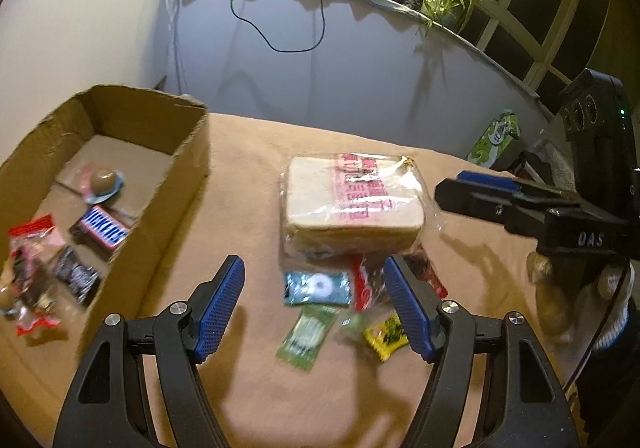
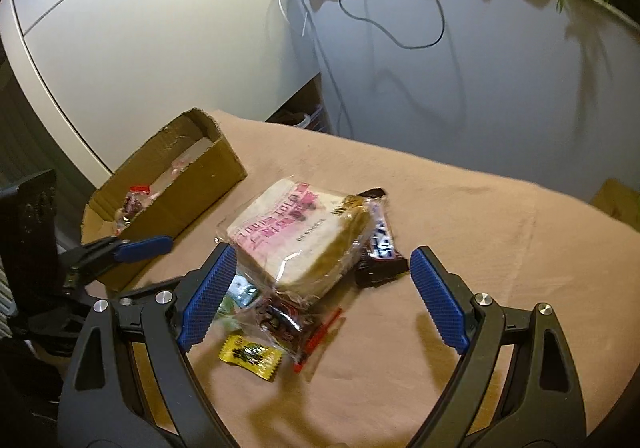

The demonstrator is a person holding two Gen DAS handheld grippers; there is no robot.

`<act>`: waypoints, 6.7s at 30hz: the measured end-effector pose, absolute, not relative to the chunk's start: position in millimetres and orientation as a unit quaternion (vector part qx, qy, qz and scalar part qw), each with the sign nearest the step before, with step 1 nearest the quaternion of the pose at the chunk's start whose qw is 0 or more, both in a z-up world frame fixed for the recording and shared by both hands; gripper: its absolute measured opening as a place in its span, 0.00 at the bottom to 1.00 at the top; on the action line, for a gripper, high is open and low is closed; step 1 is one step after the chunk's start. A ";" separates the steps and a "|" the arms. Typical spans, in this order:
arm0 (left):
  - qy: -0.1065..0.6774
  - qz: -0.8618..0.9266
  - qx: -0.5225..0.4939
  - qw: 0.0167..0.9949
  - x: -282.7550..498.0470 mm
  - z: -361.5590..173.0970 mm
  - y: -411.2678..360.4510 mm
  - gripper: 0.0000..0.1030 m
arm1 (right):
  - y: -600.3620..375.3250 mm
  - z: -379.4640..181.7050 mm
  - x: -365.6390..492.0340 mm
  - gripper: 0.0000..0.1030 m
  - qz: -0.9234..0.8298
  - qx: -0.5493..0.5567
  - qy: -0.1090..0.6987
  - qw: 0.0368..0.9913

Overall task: Organize snacks
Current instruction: 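Move both open tools back toward the bagged bread loaf, then grasp the bagged bread loaf with the left tool while the right tool grasps it too, then carry the bread loaf with both tools into the box and release it, then move both open tools back toward the remaining candies, then grasp the green candy with the left tool while the right tool grasps the red candy cup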

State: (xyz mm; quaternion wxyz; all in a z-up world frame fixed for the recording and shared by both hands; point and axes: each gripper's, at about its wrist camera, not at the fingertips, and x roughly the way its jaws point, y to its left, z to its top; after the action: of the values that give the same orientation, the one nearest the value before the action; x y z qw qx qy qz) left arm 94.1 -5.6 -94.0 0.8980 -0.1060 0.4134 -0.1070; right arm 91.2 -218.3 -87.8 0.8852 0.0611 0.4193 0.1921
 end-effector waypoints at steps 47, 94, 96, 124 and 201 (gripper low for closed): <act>0.388 -0.153 -0.133 0.899 111.6 -82.4 4.8 0.61 | -213.8 -79.1 104.2 0.41 0.221 0.106 0.452 0.858; 0.323 0.009 -0.192 0.927 6.0 -64.2 176.4 0.53 | 36.9 -71.4 135.3 0.42 0.329 -0.021 0.447 0.832; 0.320 0.011 -0.189 0.928 4.6 -62.9 177.3 0.52 | 37.1 -70.8 134.3 0.41 0.324 -0.025 0.442 0.836; 0.313 -0.031 -0.118 0.942 4.0 -48.8 95.7 0.52 | -98.5 -47.4 78.4 0.77 0.223 -0.004 0.369 0.902; 0.373 -0.105 -0.012 0.922 28.1 -83.3 2.4 0.21 | -178.1 -93.7 46.9 0.52 0.181 0.034 0.421 0.888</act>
State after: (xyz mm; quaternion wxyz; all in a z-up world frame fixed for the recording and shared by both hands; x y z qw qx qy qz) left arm 28.1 2.4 -83.3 0.9217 -0.0123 0.3734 -0.1047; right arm 46.9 -178.1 -93.7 0.8882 0.0337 0.4210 0.1807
